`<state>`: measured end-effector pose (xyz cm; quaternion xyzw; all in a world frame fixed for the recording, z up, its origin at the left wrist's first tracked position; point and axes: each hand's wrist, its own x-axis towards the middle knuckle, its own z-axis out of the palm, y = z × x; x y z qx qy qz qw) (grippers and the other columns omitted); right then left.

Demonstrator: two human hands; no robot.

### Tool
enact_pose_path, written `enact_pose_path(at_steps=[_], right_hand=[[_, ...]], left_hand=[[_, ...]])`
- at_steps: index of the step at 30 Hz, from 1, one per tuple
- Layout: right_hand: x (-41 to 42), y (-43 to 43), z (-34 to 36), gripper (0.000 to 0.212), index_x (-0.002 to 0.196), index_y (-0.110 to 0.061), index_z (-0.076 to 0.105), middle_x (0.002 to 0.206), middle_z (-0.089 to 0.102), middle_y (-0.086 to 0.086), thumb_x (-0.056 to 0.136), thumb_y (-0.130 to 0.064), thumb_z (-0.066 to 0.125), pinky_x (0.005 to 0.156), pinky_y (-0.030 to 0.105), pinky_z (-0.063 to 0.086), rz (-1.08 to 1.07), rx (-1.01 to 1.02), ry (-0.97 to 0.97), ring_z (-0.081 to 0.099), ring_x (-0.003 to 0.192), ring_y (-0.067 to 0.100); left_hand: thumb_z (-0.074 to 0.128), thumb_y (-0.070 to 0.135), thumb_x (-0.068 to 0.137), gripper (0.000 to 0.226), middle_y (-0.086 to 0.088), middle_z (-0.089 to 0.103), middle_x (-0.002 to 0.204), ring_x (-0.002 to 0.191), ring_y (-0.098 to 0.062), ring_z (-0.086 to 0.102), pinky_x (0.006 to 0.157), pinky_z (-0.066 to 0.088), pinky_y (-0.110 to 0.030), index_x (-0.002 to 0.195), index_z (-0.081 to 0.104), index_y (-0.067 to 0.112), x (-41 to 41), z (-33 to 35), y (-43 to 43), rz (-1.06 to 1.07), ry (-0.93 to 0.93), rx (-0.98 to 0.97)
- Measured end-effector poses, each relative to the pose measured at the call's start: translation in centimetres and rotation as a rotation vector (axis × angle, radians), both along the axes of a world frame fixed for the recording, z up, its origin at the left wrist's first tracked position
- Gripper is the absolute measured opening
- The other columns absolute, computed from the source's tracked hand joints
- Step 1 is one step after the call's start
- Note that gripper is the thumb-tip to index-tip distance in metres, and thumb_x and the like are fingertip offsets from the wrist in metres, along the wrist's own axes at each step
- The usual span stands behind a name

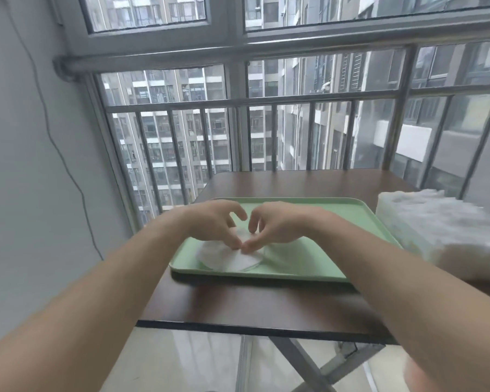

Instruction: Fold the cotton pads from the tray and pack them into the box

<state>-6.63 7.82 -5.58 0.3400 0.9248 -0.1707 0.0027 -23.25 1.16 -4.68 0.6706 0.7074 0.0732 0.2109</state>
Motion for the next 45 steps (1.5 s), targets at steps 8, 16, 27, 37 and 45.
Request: enact_pose_path(at_steps=[8,16,27,37,45], right_hand=[[0.9,2.1,0.4,0.020,0.079,-0.016,0.058,0.078,0.056,0.001,0.088,-0.023,0.074,0.058,0.021,0.048,0.015,-0.209,0.217,0.054,0.065,0.011],[4.1,4.1,-1.0,0.027,0.112,-0.003,0.056,0.111,0.070,0.024,0.088,-0.001,0.069,0.077,0.039,0.055,-0.098,-0.497,0.595,0.068,0.080,0.022],[4.5,4.2,-1.6,0.019,0.099,-0.007,0.073,0.081,0.067,0.005,0.086,0.000,0.060,0.061,0.024,0.049,-0.156,-0.373,0.590,0.062,0.073,0.014],[4.7,4.5,-1.8,0.020,0.073,-0.011,0.069,0.068,0.072,0.003,0.080,-0.002,0.052,0.058,0.026,0.050,-0.320,-0.070,0.455,0.071,0.069,0.022],[4.9,4.5,-0.7,0.008,0.090,-0.015,0.071,0.087,0.069,0.001,0.086,-0.011,0.066,0.066,0.029,0.043,-0.400,0.081,0.735,0.060,0.080,0.016]], left_hand=[[0.087,0.023,0.077,0.055,0.005,0.069,0.089,0.074,-0.004,0.062,0.077,0.046,-0.022,0.126,0.064,0.027,0.0,0.1,2.2,-0.035,-0.310,0.110],[0.076,0.003,0.086,0.032,-0.017,0.074,0.105,0.090,-0.023,0.069,0.093,0.054,-0.045,0.113,0.068,0.018,1.4,-0.5,3.9,0.002,-0.697,0.361],[0.071,-0.003,0.087,0.023,-0.014,0.070,0.101,0.090,-0.022,0.072,0.076,0.061,-0.032,0.105,0.070,0.011,0.3,-2.4,3.3,0.153,-0.915,0.569],[0.073,-0.012,0.081,0.052,-0.018,0.064,0.114,0.100,-0.028,0.069,0.076,0.063,-0.033,0.124,0.062,0.015,1.1,-2.7,2.9,0.219,-0.857,0.615],[0.068,-0.002,0.087,0.033,-0.012,0.067,0.109,0.097,-0.023,0.068,0.078,0.063,-0.034,0.113,0.065,0.019,1.2,-2.6,2.8,0.267,-0.843,0.660]])
